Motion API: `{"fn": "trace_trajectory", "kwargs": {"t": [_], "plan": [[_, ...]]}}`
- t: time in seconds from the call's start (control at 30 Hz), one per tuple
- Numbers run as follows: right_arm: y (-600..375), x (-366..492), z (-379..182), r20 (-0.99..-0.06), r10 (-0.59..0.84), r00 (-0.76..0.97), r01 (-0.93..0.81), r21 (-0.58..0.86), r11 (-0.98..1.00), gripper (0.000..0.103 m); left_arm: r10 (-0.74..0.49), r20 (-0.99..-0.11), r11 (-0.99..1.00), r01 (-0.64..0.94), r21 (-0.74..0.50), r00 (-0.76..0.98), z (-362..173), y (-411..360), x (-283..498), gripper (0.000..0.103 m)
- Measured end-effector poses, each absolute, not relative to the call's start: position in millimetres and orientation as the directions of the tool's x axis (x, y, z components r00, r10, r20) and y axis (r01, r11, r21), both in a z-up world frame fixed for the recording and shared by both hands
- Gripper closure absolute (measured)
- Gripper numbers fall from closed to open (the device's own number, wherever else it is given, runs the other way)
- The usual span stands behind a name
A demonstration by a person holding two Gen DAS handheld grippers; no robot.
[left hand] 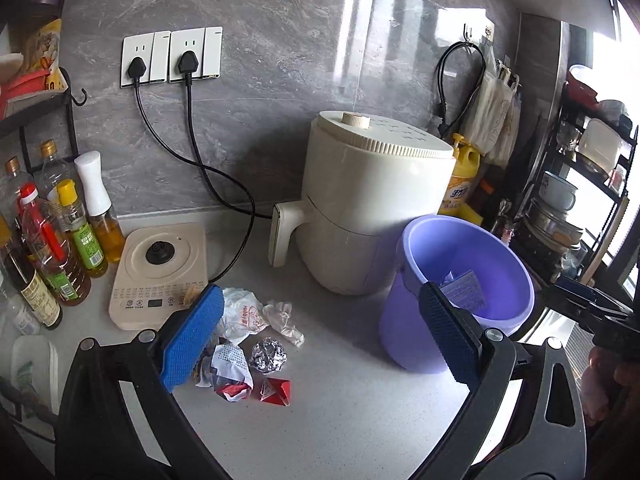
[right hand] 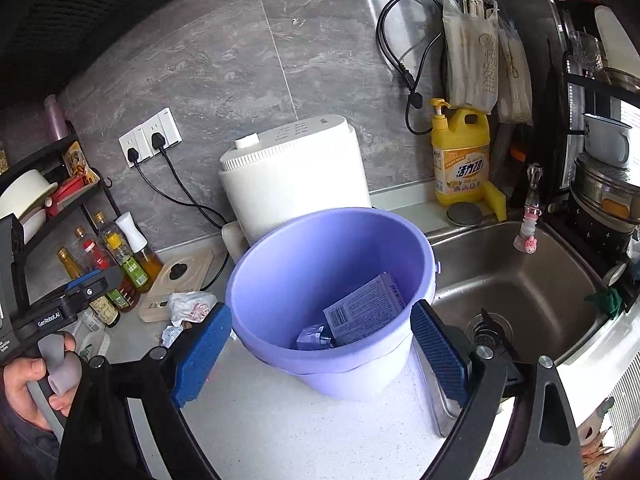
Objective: Collect trash
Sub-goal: 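Move both open tools back from the bucket to the trash pile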
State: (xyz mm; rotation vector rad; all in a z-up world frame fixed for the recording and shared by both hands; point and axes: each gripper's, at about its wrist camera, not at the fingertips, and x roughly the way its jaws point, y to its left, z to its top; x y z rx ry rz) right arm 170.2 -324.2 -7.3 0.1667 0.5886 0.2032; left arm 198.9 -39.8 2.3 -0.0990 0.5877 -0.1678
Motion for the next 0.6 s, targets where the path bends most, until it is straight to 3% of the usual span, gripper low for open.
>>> {"fn": "trace_trajectory", "kwargs": {"t": [0.4, 0.6], "plan": [[-249.4, 176.7, -13.3, -0.561, 0.35, 0.75, -0.316, 0.161, 0.935, 0.014, -0.091, -0.574, 0.986, -0.007, -0.167, 0.814, -25.1, 21.4, 163.9, 0.006], [-210.8, 177.1, -21.7, -0.587, 0.415, 0.695, -0.428, 0.127, 0.895, 0.027, -0.076, -0.598, 0.98, -0.049, -0.191, 0.798, -46.0, 39.7, 156.9, 0.006]]}}
